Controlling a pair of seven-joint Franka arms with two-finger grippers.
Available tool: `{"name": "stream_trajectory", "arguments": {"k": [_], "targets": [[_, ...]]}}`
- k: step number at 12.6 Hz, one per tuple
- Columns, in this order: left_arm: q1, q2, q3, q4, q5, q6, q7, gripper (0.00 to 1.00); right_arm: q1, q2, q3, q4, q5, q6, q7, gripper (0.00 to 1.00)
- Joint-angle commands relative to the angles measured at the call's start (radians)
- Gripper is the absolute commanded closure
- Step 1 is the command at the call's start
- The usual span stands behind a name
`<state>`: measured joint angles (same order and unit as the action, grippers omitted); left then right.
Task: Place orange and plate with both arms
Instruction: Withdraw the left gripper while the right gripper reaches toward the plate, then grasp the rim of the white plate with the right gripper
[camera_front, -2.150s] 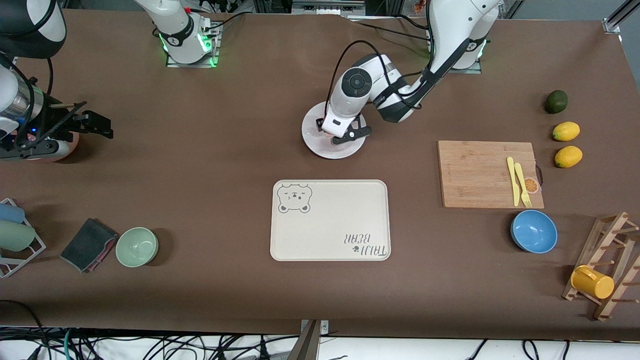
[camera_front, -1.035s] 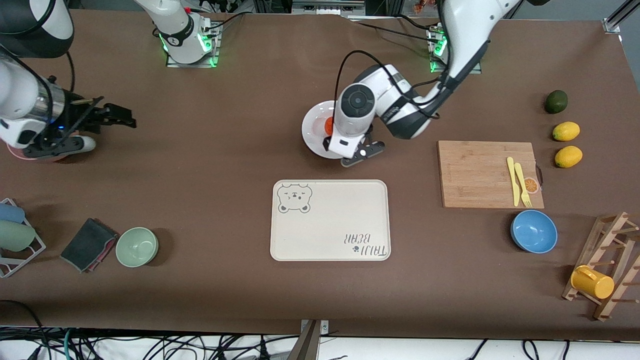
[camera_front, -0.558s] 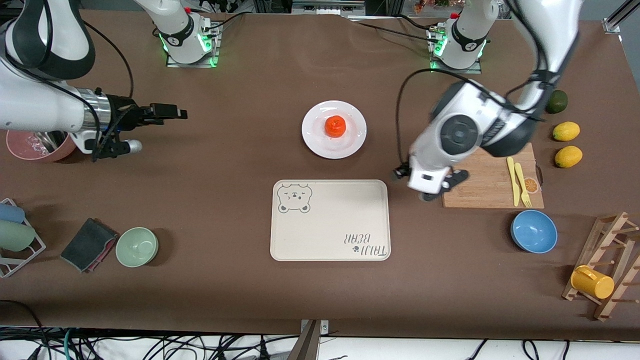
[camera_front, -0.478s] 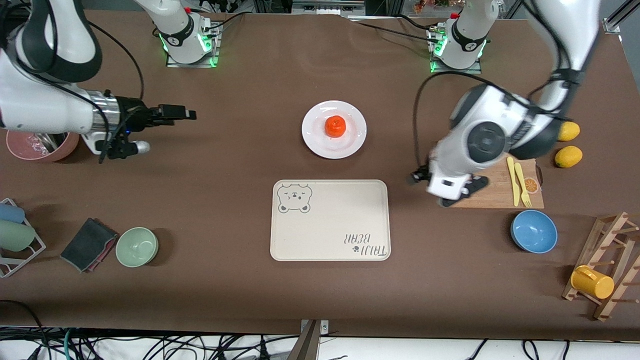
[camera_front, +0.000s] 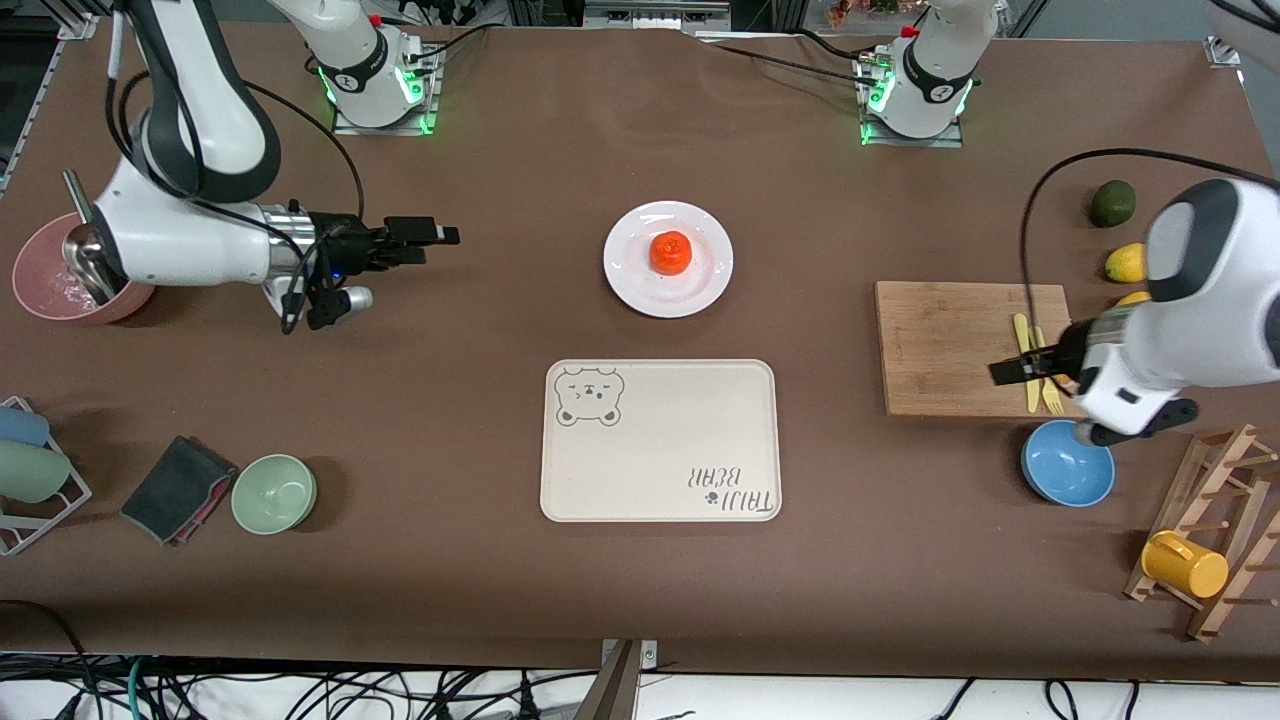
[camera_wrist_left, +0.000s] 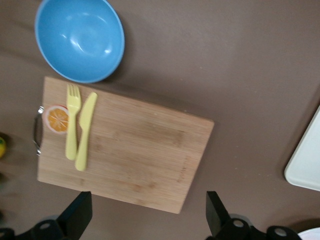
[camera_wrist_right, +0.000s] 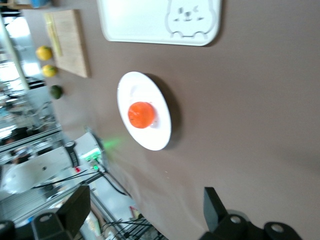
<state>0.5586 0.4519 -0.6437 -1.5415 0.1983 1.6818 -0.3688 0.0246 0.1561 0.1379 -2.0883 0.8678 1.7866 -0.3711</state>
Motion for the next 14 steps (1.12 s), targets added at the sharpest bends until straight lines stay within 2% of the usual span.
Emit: {"name": "stream_trajectory", "arguments": {"k": [1,3,4,5,7,8,10,12,14], "targets": [[0.079,-0.045,-0.007,0.006,-0.005,-0.022,0.222,0.00,-0.003,0.075,0.028,-0.038,0.164,0.037,-0.133,0.00],[0.150,-0.079,-0.005,0.018,-0.055,-0.065,0.345,0.00,0.012,0.112,0.118,-0.094,0.262,0.201,-0.184,0.00],[0.118,-0.103,0.030,0.047,-0.059,-0.086,0.396,0.00,0.012,0.153,0.146,-0.107,0.325,0.250,-0.275,0.00],[0.024,-0.145,0.146,0.046,-0.103,-0.088,0.398,0.00,0.014,0.195,0.157,-0.111,0.373,0.263,-0.367,0.00],[-0.200,-0.224,0.437,0.044,-0.268,-0.088,0.406,0.00,0.066,0.272,0.161,-0.108,0.485,0.306,-0.484,0.00],[-0.303,-0.248,0.519,0.044,-0.273,-0.088,0.406,0.00,0.111,0.313,0.161,-0.102,0.547,0.338,-0.535,0.00],[-0.444,-0.283,0.593,0.043,-0.267,-0.093,0.406,0.00,0.170,0.362,0.160,-0.101,0.689,0.372,-0.658,0.01],[-0.566,-0.317,0.697,0.044,-0.266,-0.131,0.407,0.00,0.225,0.394,0.160,-0.096,0.747,0.407,-0.670,0.02],[-0.589,-0.320,0.708,0.022,-0.269,-0.136,0.410,0.00,0.259,0.433,0.160,-0.069,0.778,0.441,-0.672,0.04]]}}
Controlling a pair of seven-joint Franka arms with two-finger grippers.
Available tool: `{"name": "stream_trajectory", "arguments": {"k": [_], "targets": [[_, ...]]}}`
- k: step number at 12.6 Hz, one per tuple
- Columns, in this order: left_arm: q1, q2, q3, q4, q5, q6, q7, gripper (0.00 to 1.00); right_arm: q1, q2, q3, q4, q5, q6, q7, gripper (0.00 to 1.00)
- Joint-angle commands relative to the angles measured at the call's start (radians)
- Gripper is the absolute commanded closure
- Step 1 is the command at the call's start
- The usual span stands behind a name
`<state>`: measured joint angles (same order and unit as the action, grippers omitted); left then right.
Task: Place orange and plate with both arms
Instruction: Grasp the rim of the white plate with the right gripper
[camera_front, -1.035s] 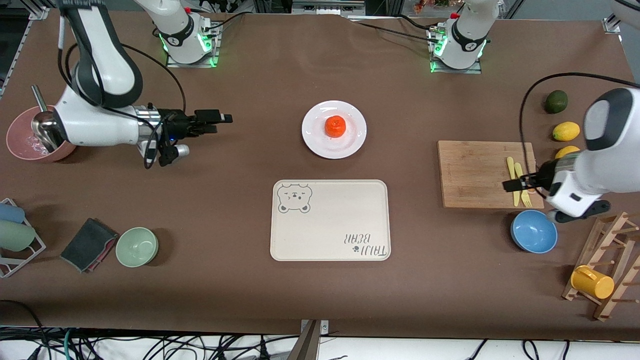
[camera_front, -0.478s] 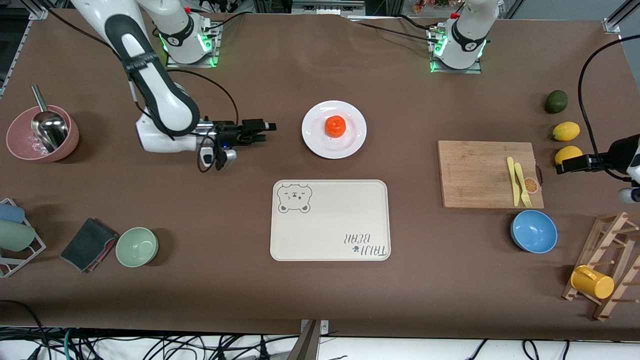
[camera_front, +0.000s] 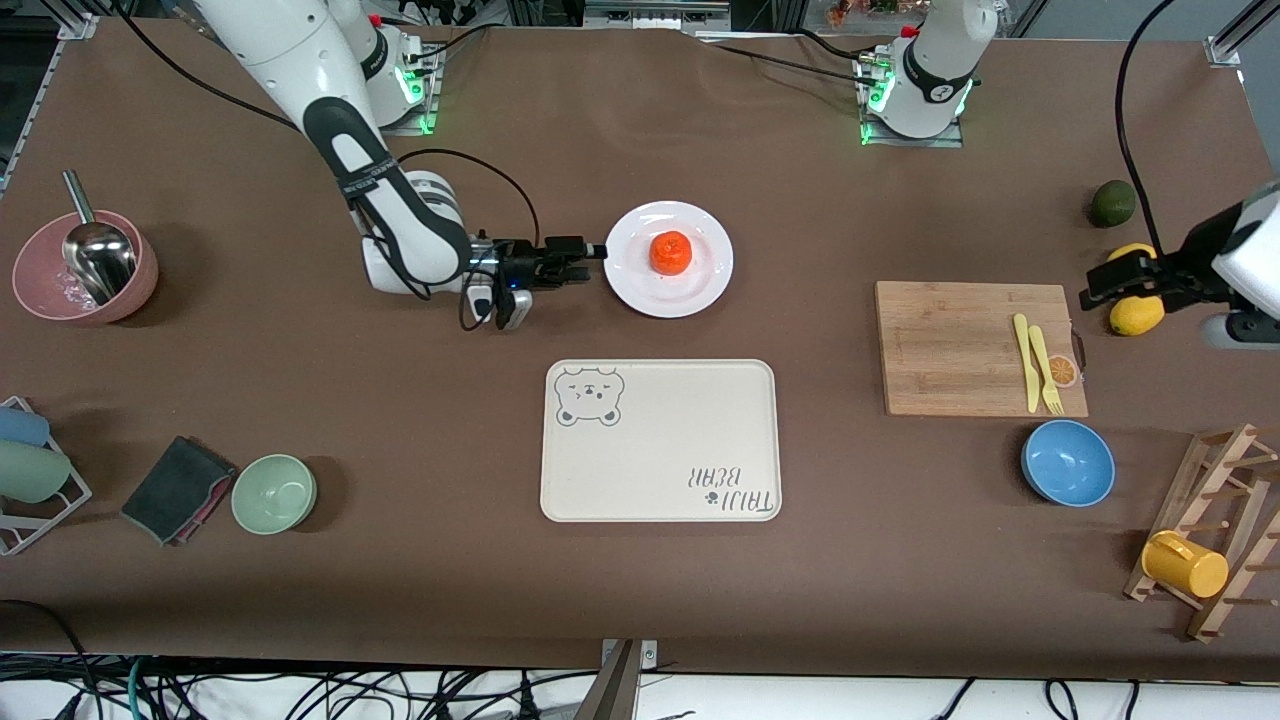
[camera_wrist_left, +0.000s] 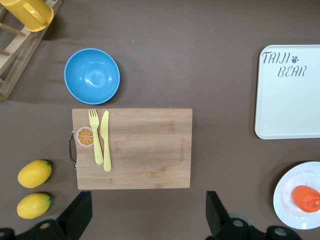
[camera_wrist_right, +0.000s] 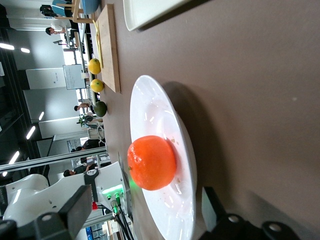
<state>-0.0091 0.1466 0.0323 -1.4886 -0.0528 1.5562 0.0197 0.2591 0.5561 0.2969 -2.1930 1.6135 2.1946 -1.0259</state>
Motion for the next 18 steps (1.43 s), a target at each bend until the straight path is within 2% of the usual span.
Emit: {"name": "stream_trajectory", "arguments": {"k": [1,3,5,6,7,8,9,13,18], "targets": [[-0.019,-0.015,0.032,-0.050,-0.022,0.005,0.037,0.00,0.025,0.047,0.001,0.044,0.031,0.037,-0.017,0.04],[-0.025,-0.015,0.031,-0.099,0.016,0.089,0.063,0.00,0.041,0.073,0.001,0.065,0.034,0.071,-0.026,0.08],[-0.038,-0.024,0.020,-0.119,0.088,0.103,0.065,0.00,0.066,0.085,0.001,0.070,0.081,0.076,-0.048,0.11],[-0.038,-0.025,0.009,-0.121,0.102,0.119,0.065,0.00,0.078,0.100,-0.001,0.076,0.095,0.079,-0.069,0.28],[-0.038,-0.025,0.009,-0.122,0.102,0.120,0.066,0.00,0.080,0.105,-0.001,0.082,0.098,0.079,-0.072,0.64],[-0.038,-0.022,0.006,-0.121,0.102,0.122,0.069,0.00,0.081,0.110,-0.001,0.084,0.098,0.082,-0.074,0.78],[-0.037,-0.022,0.003,-0.119,0.093,0.125,0.069,0.00,0.084,0.119,-0.001,0.090,0.098,0.086,-0.077,0.84],[-0.031,-0.019,0.003,-0.116,0.093,0.123,0.071,0.00,0.089,0.126,-0.002,0.098,0.097,0.086,-0.098,1.00],[-0.026,-0.016,0.003,-0.108,0.093,0.123,0.071,0.00,0.078,0.111,-0.007,0.153,0.089,0.082,-0.092,1.00]]}}
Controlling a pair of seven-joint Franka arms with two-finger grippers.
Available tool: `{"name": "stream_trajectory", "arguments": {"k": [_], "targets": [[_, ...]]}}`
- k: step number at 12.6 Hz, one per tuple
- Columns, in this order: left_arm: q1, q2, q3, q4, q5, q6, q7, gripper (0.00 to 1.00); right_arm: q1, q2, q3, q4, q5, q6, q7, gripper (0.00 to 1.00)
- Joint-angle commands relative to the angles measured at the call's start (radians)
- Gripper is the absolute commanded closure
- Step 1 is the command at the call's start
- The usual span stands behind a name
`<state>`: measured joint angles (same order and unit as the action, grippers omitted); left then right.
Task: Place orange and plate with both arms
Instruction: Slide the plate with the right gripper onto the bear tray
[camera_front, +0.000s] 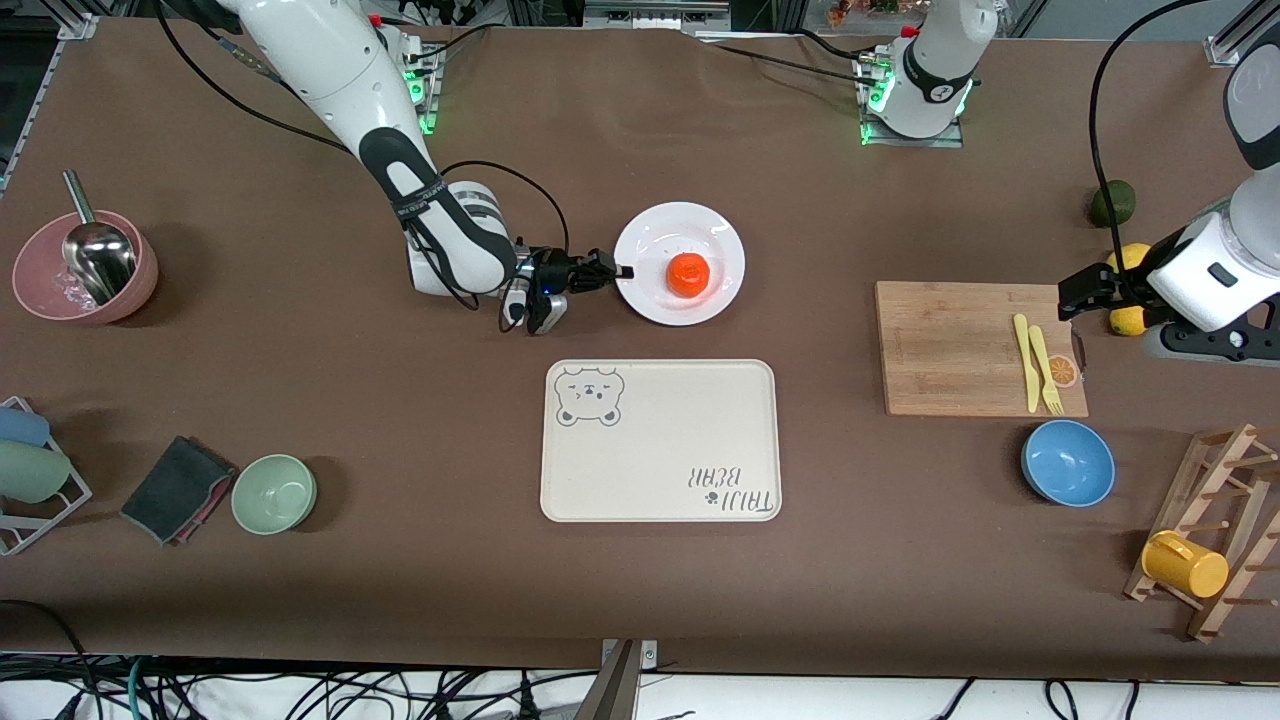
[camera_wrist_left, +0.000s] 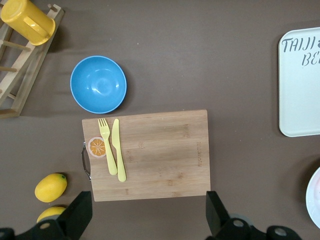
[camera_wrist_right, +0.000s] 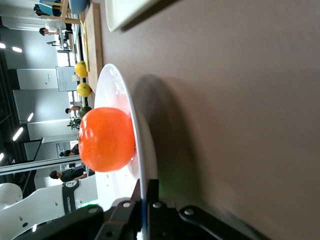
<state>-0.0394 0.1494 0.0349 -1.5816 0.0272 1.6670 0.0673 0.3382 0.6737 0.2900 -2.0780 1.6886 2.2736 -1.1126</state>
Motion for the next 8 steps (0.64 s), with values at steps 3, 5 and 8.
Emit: {"name": "stream_trajectory", "arguments": {"k": [3,5,8], "targets": [[0.004,-0.019,0.000,-0.017,0.013,0.011,0.023,0.00,-0.010,-0.006,-0.015,0.108,0.007,0.003,0.034,1.00],[0.004,-0.019,0.000,-0.018,0.013,0.010,0.023,0.00,-0.010,0.001,-0.040,0.180,0.003,0.007,0.118,1.00],[0.003,-0.019,0.000,-0.018,0.013,0.010,0.022,0.00,-0.007,0.074,-0.093,0.353,-0.082,0.009,0.265,1.00]]}}
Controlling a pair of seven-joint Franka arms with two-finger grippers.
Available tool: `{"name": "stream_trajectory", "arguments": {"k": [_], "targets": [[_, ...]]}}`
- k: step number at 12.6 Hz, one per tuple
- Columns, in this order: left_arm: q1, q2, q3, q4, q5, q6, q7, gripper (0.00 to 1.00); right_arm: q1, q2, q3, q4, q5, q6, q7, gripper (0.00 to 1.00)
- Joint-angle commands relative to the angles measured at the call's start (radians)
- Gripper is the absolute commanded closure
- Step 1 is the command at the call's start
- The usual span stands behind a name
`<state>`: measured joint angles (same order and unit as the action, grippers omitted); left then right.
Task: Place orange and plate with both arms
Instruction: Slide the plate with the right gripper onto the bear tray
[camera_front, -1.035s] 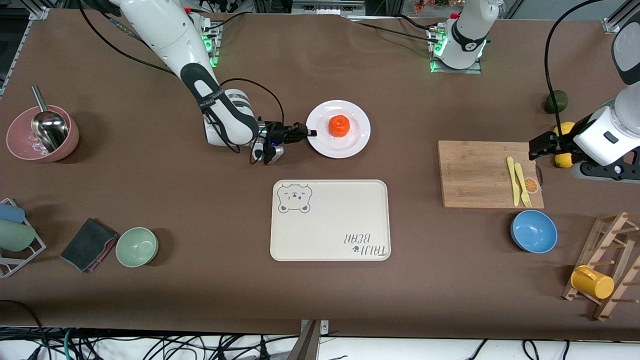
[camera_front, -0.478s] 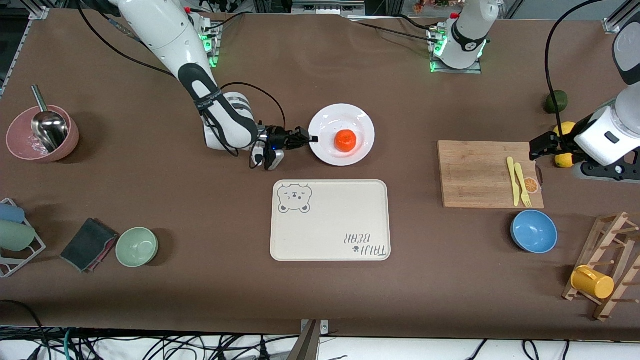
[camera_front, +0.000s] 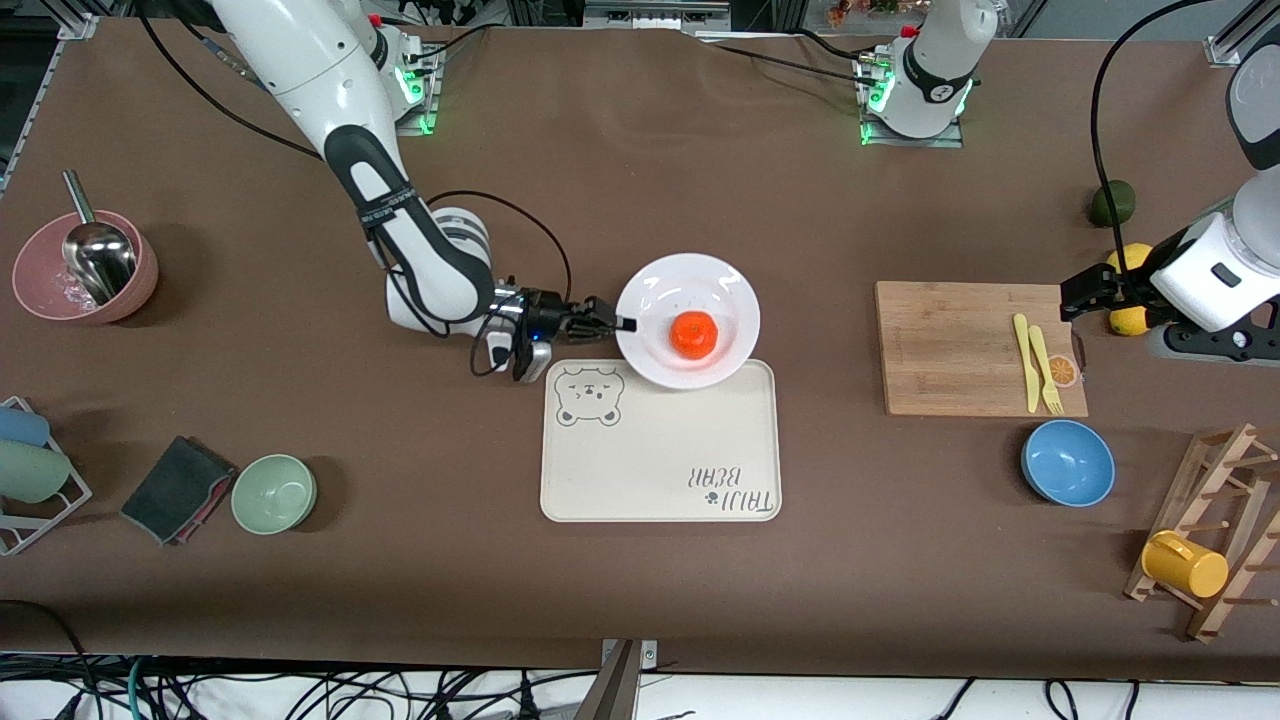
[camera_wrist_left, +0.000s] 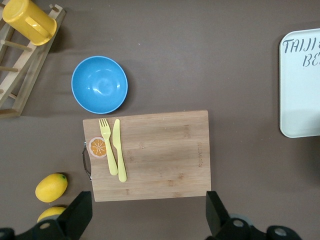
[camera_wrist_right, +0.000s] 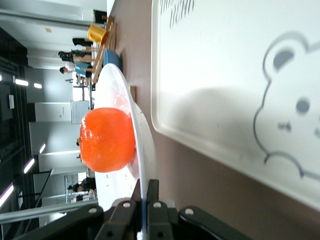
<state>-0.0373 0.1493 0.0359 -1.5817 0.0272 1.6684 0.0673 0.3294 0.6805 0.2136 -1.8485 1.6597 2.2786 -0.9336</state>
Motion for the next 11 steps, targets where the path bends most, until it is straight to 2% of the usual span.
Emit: {"name": "stream_trajectory", "arguments": {"k": [1,3,7,11], "targets": [[0.001,-0.019,-0.001,-0.018,0.013,0.008,0.023,0.00,0.002,0.100,-0.025,0.187,-0.084,0.010,0.135,1.00],[-0.003,-0.019,-0.001,-0.020,0.013,0.007,0.022,0.00,0.002,0.192,-0.033,0.314,-0.155,0.025,0.191,1.00],[-0.006,-0.019,-0.001,-0.021,0.013,0.007,0.022,0.00,0.013,0.367,-0.069,0.566,-0.172,0.027,0.242,1.00],[-0.007,-0.017,-0.001,-0.021,0.013,0.005,0.020,0.00,0.022,0.405,-0.072,0.583,-0.212,0.062,0.246,1.00]]}}
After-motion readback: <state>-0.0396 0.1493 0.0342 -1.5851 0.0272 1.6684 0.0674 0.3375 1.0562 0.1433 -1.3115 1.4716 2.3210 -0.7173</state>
